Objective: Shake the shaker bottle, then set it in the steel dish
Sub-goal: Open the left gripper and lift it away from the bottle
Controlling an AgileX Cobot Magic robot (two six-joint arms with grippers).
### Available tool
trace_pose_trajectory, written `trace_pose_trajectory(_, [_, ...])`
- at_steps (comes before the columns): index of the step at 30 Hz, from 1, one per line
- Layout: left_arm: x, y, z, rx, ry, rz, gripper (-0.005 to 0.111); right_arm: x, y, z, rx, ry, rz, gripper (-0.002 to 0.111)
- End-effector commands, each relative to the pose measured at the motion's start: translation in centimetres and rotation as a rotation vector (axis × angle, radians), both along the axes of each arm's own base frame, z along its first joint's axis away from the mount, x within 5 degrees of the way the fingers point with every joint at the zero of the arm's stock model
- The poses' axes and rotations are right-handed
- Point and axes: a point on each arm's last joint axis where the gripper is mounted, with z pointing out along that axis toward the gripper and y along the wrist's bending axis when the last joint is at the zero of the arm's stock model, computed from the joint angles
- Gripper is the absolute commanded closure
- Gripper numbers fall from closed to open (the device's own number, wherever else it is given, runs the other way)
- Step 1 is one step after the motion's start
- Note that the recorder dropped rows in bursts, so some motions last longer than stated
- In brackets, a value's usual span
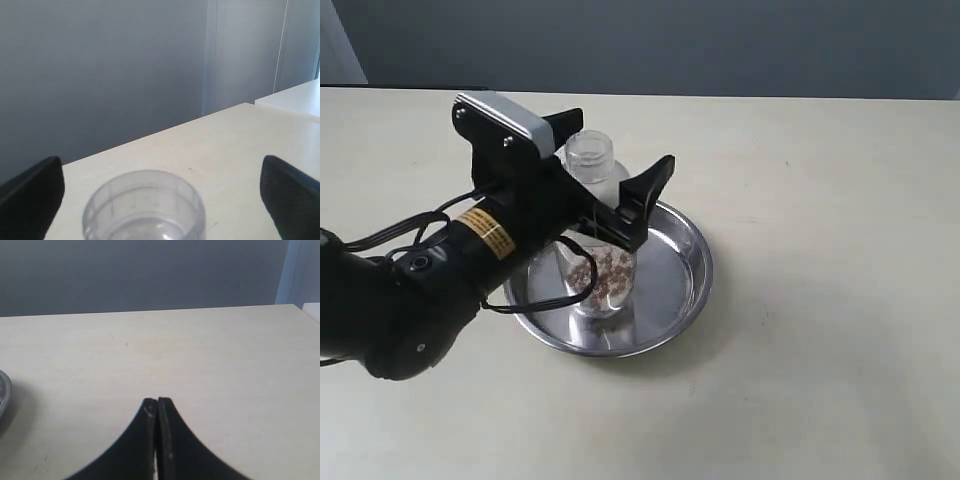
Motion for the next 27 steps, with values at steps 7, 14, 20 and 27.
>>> trace_pose_trajectory(7, [1.7, -1.0, 2.2, 0.012, -0.054, 0.012, 0.002, 0.0, 0.0, 0.1, -0.001, -0.015, 0.004, 0.109])
trace_pose_trajectory(14, [1.7, -0.6, 3.8, 0.064, -0.082, 0.058, 0.002, 0.0, 0.0, 0.1, -0.001, -0.015, 0.004, 0.109])
trace_pose_trajectory(20, [0.7, 0.6, 6.6, 0.117, -0.066, 0.103, 0.026, 0.0, 0.0, 0.1, -0.001, -0.015, 0.004, 0.109])
trace_pose_trajectory(27, [-0.4, 1.8, 9.1, 0.126, -0.078, 0.15, 0.055, 0.0, 0.0, 0.1, -0.001, -0.015, 0.004, 0.109])
